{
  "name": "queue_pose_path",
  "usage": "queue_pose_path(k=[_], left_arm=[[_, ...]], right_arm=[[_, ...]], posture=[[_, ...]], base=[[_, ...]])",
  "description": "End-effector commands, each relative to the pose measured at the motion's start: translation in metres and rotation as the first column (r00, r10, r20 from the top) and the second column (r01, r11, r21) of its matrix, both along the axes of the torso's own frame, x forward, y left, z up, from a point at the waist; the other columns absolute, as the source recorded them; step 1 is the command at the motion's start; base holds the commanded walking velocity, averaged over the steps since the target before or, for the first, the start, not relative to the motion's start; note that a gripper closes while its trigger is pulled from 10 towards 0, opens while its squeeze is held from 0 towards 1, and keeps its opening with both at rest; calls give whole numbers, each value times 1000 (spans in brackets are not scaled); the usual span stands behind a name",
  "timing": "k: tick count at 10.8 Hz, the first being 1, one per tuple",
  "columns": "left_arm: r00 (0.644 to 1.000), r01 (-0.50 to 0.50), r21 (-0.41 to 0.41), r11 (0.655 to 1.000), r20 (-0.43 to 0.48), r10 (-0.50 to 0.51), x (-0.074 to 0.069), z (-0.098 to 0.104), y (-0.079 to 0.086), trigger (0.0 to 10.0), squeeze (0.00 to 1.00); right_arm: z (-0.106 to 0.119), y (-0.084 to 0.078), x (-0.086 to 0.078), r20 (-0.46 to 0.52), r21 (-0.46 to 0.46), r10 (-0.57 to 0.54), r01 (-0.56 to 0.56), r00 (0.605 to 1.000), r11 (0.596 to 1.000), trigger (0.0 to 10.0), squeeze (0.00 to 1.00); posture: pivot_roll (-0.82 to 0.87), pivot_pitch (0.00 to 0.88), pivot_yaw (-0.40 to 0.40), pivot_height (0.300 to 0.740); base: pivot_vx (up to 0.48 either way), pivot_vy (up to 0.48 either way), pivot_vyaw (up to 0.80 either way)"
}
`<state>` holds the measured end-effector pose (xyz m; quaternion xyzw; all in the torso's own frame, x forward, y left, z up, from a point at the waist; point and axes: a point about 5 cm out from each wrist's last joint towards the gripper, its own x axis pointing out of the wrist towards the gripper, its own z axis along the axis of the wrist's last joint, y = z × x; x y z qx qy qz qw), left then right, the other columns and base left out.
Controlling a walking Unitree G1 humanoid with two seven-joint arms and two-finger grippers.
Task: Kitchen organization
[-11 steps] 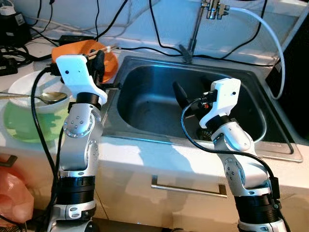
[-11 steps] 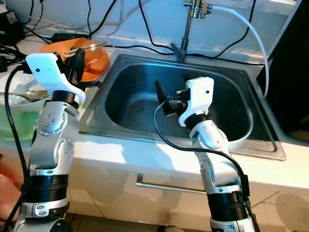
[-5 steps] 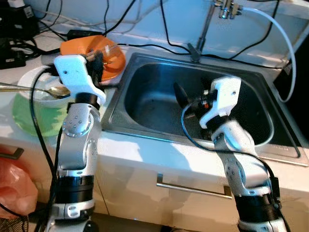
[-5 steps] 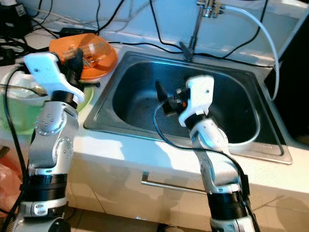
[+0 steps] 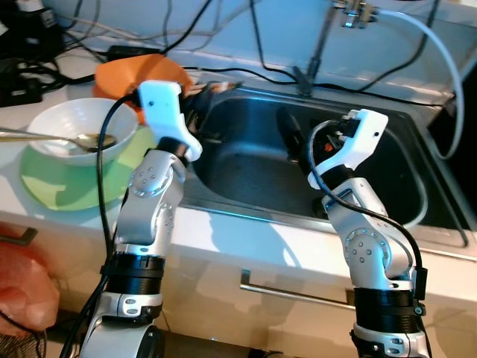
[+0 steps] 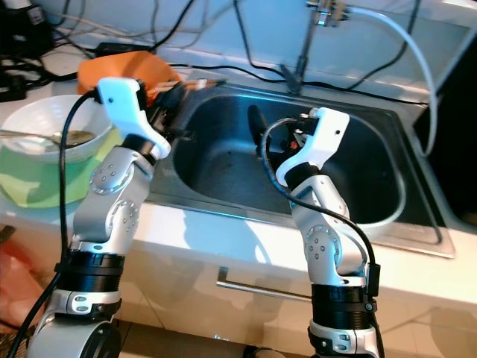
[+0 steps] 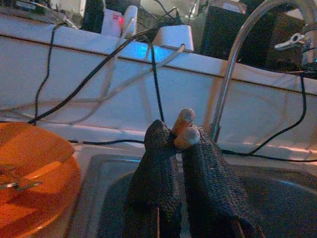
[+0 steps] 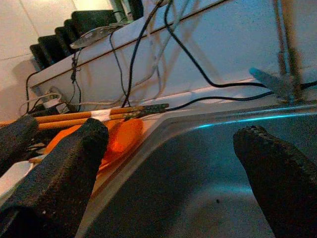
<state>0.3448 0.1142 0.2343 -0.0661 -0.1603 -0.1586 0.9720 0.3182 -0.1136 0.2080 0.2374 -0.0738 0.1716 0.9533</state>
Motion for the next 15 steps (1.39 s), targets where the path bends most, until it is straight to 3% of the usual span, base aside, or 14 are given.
queue_pose_path(k=[1,3,4,5,6,7,8,9,10,11,15], left_arm=[[1000,12,2,1000,14,-12,0,3,-2,10000,0],[998,8,-8,1000,66,-7,-4,12,5,10000,0],[998,52,-39,998,49,-50,-4,10,1,10000,0],[985,150,-197,969,-54,-164,-2,-2,-7,8392,0],[958,204,-353,913,-122,-262,-2,-10,-14,3843,0],[929,255,-414,874,-147,-341,-4,-16,-21,1451,0],[885,304,-484,821,-177,-432,-8,-26,-30,667,0],[868,309,-515,799,-192,-459,-9,-29,-32,0,0],[828,312,-593,742,-215,-519,-12,-33,-38,0,0],[802,322,-630,706,-214,-558,-15,-34,-41,0,0],[753,313,-732,605,-198,-628,-25,-35,-48,0,0]], right_arm=[[0,-1,2,-15,-1,-3,3,1000,1000,10000,0],[-3,2,1,-50,17,15,-14,999,1000,10000,0],[-3,4,1,-76,90,54,-47,996,995,10000,0],[-2,6,0,-101,212,112,-89,989,973,10000,0],[0,8,0,-108,312,163,-122,981,942,10000,0],[1,11,-1,-112,382,208,-151,972,912,10000,0],[2,15,-2,-119,422,245,-175,962,890,10000,0],[1,16,-3,-126,429,255,-179,959,886,10000,0],[-1,19,-4,-135,446,269,-184,954,876,10000,0],[-1,20,-5,-137,456,277,-188,951,870,10000,0],[5,21,2,-130,470,268,-179,954,864,10000,0]], posture=[[20,71,-76,740],[31,78,-83,740],[31,78,-83,740],[32,78,-84,740],[31,79,-82,740],[31,81,-79,740],[34,84,-73,740],[36,89,-65,740],[37,92,-61,740],[38,96,-63,740],[45,102,-70,740]], base=[[0,0,0],[0,0,0],[0,0,0],[0,0,0],[0,0,0],[0,0,0],[0,0,0],[0,0,0],[0,0,0],[0,0,0],[0,0,0]])
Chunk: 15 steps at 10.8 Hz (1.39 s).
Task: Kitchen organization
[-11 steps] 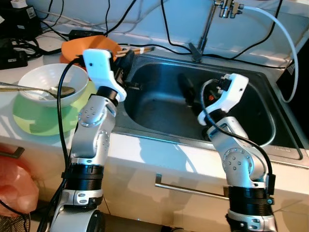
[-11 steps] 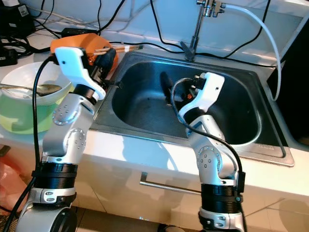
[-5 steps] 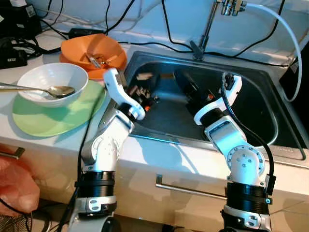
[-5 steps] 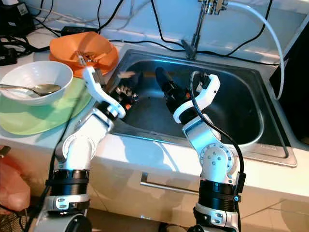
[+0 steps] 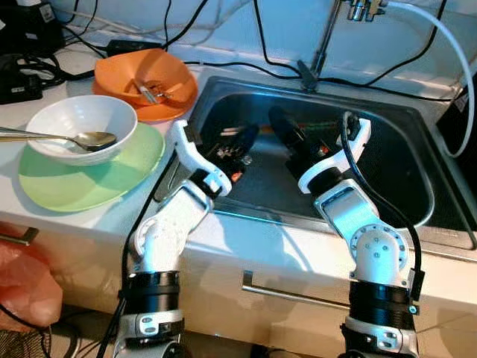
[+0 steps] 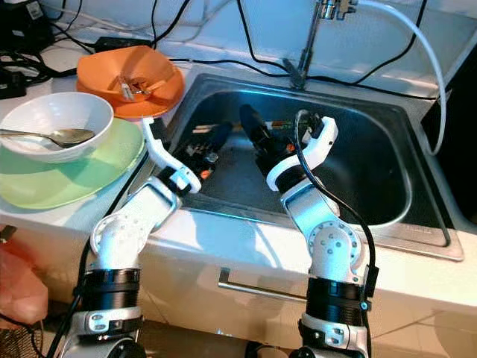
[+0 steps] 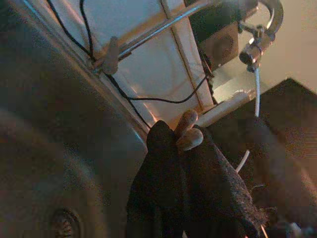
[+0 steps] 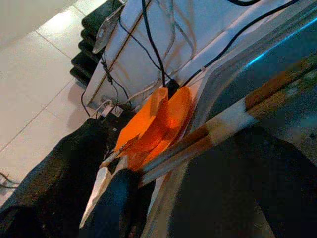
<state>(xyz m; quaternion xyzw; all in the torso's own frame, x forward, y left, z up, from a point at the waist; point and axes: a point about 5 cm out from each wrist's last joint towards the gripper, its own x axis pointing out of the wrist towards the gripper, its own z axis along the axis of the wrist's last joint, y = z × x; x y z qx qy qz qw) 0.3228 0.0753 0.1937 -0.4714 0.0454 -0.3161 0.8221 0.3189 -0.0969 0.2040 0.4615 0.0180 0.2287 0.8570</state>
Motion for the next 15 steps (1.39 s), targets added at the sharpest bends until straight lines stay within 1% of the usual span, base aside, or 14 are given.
queue_pose_path(k=[1,2,3,4,5,6,7,9,11,15], left_arm=[[1000,26,-57,998,-7,-26,-5,6,-8,0,0],[1000,25,-64,998,-13,-26,-5,6,-8,0,0],[999,33,-98,995,-27,-36,-7,7,-8,0,0],[998,42,-138,990,-40,-48,-7,9,-7,0,0],[997,50,-166,985,-50,-59,-8,10,-7,0,0],[996,53,-174,983,-55,-63,-9,10,-7,0,0],[997,57,-167,984,-50,-66,-10,11,-7,0,0],[996,60,-177,982,-60,-72,-11,11,-6,0,0],[994,67,-186,980,-69,-81,-13,11,-7,0,0],[989,85,-201,976,-104,-108,-15,6,-6,0,0]], right_arm=[[11,5,4,23,48,-5,4,1000,999,10000,0],[11,6,4,25,51,-7,5,1000,999,10000,0],[13,7,5,34,66,-12,9,999,998,10000,0],[14,9,8,39,80,-18,15,999,997,0,0],[13,12,11,36,90,-16,12,999,996,2039,0],[11,15,13,35,95,-11,8,999,995,2039,0],[10,17,13,34,102,-2,-1,999,995,0,0],[4,25,15,16,104,15,-17,1000,994,0,0],[-1,30,18,8,102,17,-18,1000,995,0,0],[2,32,25,26,119,7,-10,1000,993,0,0]], posture=[[45,102,-66,740],[45,102,-66,740],[47,101,-63,740],[52,101,-61,740],[57,100,-63,740],[57,100,-63,740],[65,104,-66,740],[71,110,-69,740],[74,114,-71,740],[73,116,-68,740]], base=[[0,0,0],[0,0,0],[0,0,0],[0,0,0],[0,0,0],[0,0,0],[0,0,0],[0,0,0],[0,0,0],[0,0,0]])
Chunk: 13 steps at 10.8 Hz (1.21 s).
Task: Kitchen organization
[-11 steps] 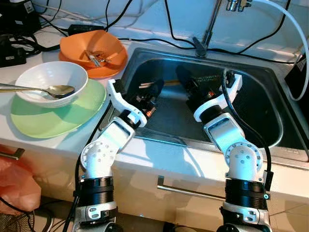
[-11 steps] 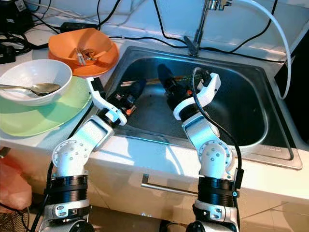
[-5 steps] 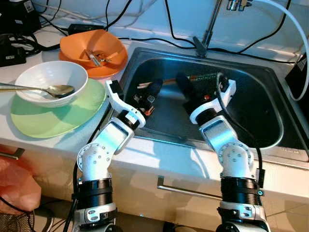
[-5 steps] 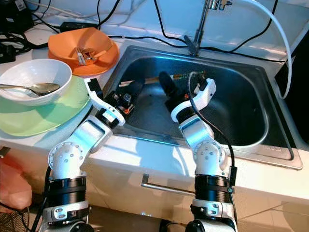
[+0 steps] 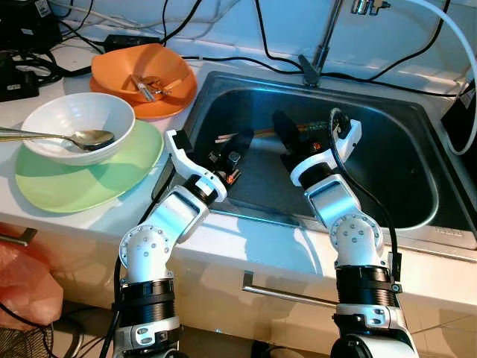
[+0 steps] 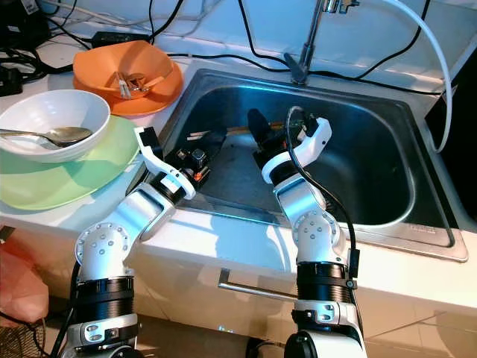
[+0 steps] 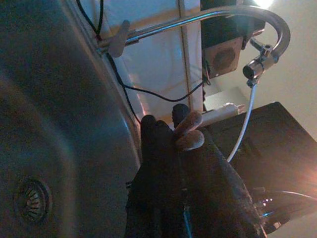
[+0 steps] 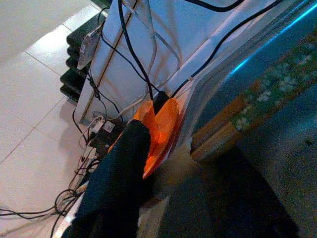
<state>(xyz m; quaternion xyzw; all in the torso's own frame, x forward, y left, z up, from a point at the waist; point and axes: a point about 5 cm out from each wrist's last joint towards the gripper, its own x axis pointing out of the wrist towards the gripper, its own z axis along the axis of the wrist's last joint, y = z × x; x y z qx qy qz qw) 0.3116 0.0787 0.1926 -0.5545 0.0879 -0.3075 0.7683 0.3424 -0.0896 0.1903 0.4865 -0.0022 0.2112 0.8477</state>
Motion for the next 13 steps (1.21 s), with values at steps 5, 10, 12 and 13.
queue_pose_path(k=[5,10,12,13], left_arm=[[999,-38,51,998,1,38,3,1,-2,10000,863],[977,-162,329,930,185,104,5,10,4,10000,1000],[943,-267,458,848,307,131,4,14,11,10000,1000],[934,-290,476,831,330,136,3,15,12,10000,1000]], right_arm=[[17,20,5,32,51,26,-28,999,998,0,0],[10,4,14,108,-329,-131,160,985,931,0,0],[-5,-5,17,160,-571,-169,231,973,787,0,0],[-7,-7,18,183,-622,-175,252,967,741,0,0]], posture=[[70,108,-74,740],[70,104,-76,740],[72,105,-78,740],[72,105,-78,740]], base=[[0,0,0],[0,0,0],[0,0,0],[0,0,0]])
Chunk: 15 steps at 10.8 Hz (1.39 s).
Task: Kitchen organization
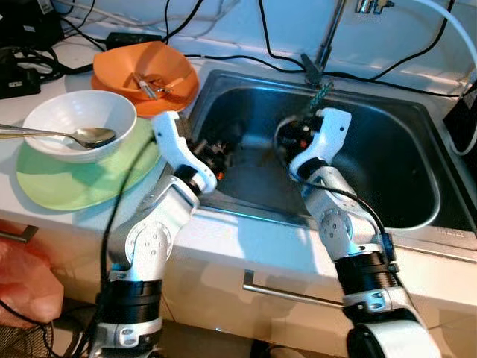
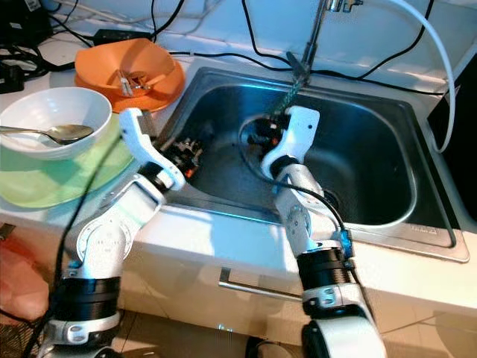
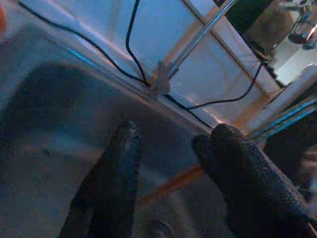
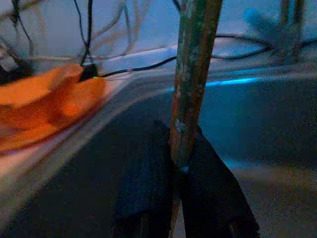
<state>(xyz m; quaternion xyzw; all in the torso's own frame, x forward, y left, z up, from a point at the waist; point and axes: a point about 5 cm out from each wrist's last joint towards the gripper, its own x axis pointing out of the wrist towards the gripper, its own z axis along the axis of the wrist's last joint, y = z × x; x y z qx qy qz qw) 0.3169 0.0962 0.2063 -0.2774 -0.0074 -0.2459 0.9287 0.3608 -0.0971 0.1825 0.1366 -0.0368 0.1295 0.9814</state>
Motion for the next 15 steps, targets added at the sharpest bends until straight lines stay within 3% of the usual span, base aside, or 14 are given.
queue_pose_path(k=[1,2,3,4,5,6,7,8,13,15], left_arm=[[999,10,37,999,36,-11,-4,2,-4,10000,1000],[997,2,103,995,73,-9,-6,4,-5,10000,1000],[992,27,251,968,111,-57,-10,3,-8,10000,1000],[991,36,335,942,110,-77,-12,0,-10,10000,1000],[989,51,367,929,111,-98,-13,-1,-10,10000,1000],[981,107,441,891,101,-167,-18,-4,-10,10000,1000],[977,129,479,868,88,-194,-20,-6,-8,10000,1000],[973,146,493,858,83,-214,-21,-7,-7,10000,0],[960,161,534,830,110,-257,-25,-2,-5,10000,0],[966,-26,544,839,229,-118,-18,12,6,10000,0]], right_arm=[[-2,-3,1,17,-56,-19,20,1000,998,0,0],[-5,-6,2,45,-167,-39,46,998,985,0,0],[-13,-12,4,78,-356,-50,75,996,931,0,0],[-15,-14,5,86,-423,-51,83,995,902,0,0],[-18,-15,5,82,-441,-45,77,996,894,0,0],[-27,-13,4,57,-479,-10,37,998,877,0,0],[-34,-11,4,27,-493,11,4,1000,870,10000,1000],[-37,-9,3,17,-483,21,-10,1000,875,10000,1000],[-30,-11,4,60,-459,13,16,998,888,10000,1000],[-7,-16,2,180,-361,-57,119,982,925,10000,1000]], posture=[[74,104,-78,740],[76,103,-79,740],[80,100,-79,740],[80,100,-79,740],[80,100,-79,740],[82,102,-81,740],[83,103,-83,740],[85,104,-84,740],[87,102,-83,740],[87,102,-83,740]], base=[[0,0,0],[0,0,0],[0,0,0],[0,0,0],[0,0,0],[0,0,0],[0,0,0],[0,0,0],[0,0,0],[0,0,0]])
